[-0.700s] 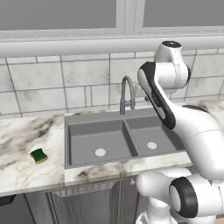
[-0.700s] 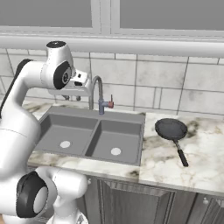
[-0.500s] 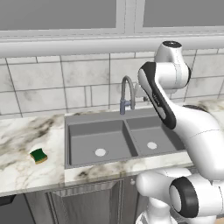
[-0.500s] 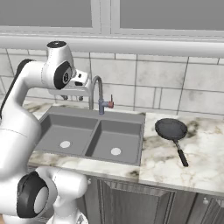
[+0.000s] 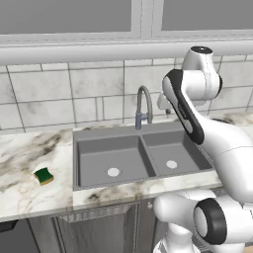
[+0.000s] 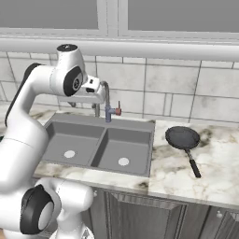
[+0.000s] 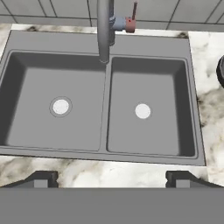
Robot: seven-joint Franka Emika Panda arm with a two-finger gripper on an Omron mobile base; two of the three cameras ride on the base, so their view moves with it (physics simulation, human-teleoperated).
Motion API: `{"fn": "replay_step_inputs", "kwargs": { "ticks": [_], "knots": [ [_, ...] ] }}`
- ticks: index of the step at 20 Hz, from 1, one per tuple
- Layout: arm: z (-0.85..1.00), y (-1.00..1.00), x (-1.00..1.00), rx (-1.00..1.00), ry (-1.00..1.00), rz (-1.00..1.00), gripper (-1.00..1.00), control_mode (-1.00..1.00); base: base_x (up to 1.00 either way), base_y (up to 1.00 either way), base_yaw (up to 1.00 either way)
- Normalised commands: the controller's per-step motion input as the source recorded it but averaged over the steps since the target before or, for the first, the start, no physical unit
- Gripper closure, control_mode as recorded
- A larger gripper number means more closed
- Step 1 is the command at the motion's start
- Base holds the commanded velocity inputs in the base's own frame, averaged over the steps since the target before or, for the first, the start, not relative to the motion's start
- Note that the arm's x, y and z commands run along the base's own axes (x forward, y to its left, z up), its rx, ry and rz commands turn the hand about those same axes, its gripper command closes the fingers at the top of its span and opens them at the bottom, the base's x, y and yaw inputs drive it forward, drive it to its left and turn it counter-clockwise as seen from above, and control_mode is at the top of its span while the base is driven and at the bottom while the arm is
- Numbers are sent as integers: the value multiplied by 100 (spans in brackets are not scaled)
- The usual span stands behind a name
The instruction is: Pick the pan and sponge and place them into the sink. Then turn on the water.
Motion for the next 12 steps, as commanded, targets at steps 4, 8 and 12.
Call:
{"fn": "replay_step_inputs", "kwargs": {
  "ticks": [4,8,12],
  "knots": [
    [0,-24,-3,0,0,0,-100,-100,0,0,0],
    [0,-24,-3,0,0,0,-100,-100,0,0,0],
    [0,-25,-4,0,0,0,-100,-100,0,0,0]
  ]
}}
